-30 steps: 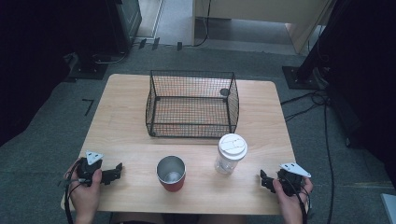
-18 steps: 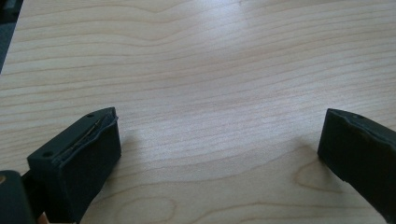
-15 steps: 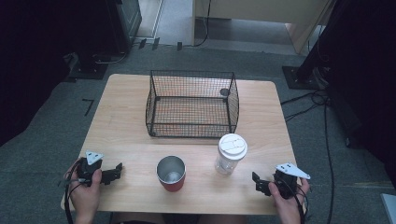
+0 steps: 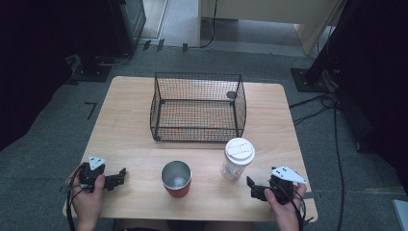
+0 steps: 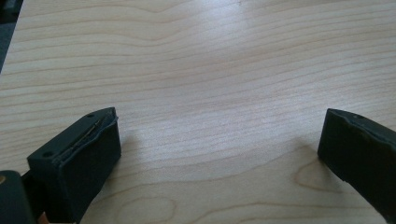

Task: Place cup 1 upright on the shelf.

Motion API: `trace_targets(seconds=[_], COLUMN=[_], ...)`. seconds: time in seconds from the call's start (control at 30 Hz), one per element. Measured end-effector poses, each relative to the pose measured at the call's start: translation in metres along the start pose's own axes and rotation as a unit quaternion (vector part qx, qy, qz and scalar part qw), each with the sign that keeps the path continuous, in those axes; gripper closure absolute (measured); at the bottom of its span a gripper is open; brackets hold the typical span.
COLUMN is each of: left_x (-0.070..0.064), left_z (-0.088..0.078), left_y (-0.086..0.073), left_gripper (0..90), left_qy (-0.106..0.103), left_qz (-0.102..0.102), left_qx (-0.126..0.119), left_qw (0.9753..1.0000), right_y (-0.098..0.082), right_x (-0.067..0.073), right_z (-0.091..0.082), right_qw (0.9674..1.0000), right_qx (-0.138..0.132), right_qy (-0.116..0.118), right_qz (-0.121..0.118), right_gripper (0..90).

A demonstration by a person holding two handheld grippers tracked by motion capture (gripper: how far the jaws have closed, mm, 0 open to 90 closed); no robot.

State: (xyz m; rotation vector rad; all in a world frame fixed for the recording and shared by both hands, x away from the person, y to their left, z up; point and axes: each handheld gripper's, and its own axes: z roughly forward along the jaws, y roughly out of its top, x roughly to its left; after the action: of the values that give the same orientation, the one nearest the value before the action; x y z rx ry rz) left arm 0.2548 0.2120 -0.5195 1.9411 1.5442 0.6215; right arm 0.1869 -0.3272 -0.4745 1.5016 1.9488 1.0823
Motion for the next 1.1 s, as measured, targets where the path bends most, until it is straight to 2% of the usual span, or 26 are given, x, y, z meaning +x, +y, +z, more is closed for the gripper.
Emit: trace_targets(seconds=[0.1, 0.17, 0.33, 0.53, 1.1], left_x=[0.0, 0.0, 0.0, 0.0, 0.0], left_z=[0.0, 0.0, 0.0, 0.0, 0.0], left_y=[0.0, 0.0, 0.0, 0.0, 0.0], left_gripper=[0.0, 0.0, 0.0, 0.0, 0.0], left_qy=[0.0, 0.001, 0.0, 0.0, -0.001], left_qz=[0.0, 0.0, 0.0, 0.0, -0.002], left_qx=[0.0, 0.001, 0.0, 0.0, -0.001], left_qw=[1.0, 1.0, 1.0, 1.0, 1.0], right_y=[0.001, 0.003, 0.007, 0.014, 0.027], right_x=[0.004, 0.01, 0.021, 0.03, 0.04], right_z=[0.002, 0.005, 0.011, 0.016, 0.026], right_qw=[1.0, 0.9998, 0.9993, 0.9987, 0.9979], right_qx=[0.001, -0.001, -0.002, -0.009, -0.03], right_qy=[0.007, 0.02, 0.034, 0.048, 0.056], right_qz=[-0.002, -0.005, -0.016, -0.018, -0.005], right_gripper=[0.0, 0.0, 0.1, 0.1, 3.4])
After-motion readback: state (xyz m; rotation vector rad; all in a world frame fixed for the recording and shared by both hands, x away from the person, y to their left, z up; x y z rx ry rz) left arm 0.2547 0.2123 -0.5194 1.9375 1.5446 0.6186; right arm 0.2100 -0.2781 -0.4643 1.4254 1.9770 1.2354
